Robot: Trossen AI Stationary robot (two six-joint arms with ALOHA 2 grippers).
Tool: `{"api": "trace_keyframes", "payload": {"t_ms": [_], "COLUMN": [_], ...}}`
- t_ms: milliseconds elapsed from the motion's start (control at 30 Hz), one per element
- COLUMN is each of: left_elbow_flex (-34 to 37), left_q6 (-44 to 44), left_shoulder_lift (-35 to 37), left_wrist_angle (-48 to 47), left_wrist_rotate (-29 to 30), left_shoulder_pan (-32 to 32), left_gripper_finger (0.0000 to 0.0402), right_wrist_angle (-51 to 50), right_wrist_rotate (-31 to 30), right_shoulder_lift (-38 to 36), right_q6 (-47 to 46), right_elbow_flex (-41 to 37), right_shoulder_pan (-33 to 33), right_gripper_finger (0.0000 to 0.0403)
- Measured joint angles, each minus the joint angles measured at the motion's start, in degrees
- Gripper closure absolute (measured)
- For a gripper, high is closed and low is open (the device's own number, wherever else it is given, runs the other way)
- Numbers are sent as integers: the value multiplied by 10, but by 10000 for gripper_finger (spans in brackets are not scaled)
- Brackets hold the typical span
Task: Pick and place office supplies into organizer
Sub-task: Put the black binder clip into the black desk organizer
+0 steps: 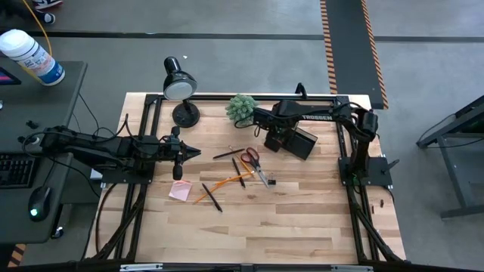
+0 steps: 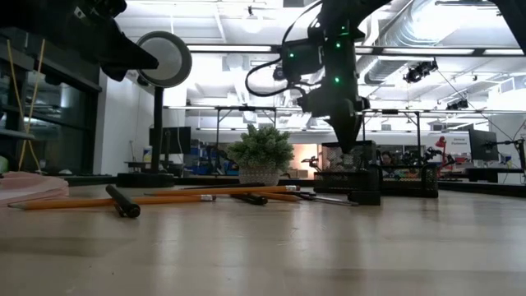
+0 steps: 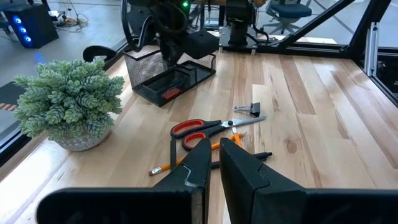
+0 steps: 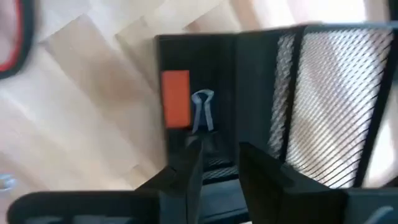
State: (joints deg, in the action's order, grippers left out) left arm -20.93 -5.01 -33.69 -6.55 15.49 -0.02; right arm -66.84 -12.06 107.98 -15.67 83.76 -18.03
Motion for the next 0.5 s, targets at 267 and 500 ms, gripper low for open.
{"api": "trace_keyframes", "payload": {"t_ms": [267,500], "left_elbow_flex": [0,0], "left_q6": [0,0], "left_shoulder_lift": [0,0], "left_wrist_angle": [0,0], "left_wrist_rotate": [0,0], "left_shoulder_pan": [0,0], "left_gripper_finger": [378,378], "right_wrist_angle": [-18,-17], "right_wrist_rotate": [114,117], "right_shoulder_lift": [0,0], "right_q6": [-182,-295], "right_elbow_flex": [5,5], "right_shoulder_pan": [55,130], "right_gripper_finger": [304,304]}}
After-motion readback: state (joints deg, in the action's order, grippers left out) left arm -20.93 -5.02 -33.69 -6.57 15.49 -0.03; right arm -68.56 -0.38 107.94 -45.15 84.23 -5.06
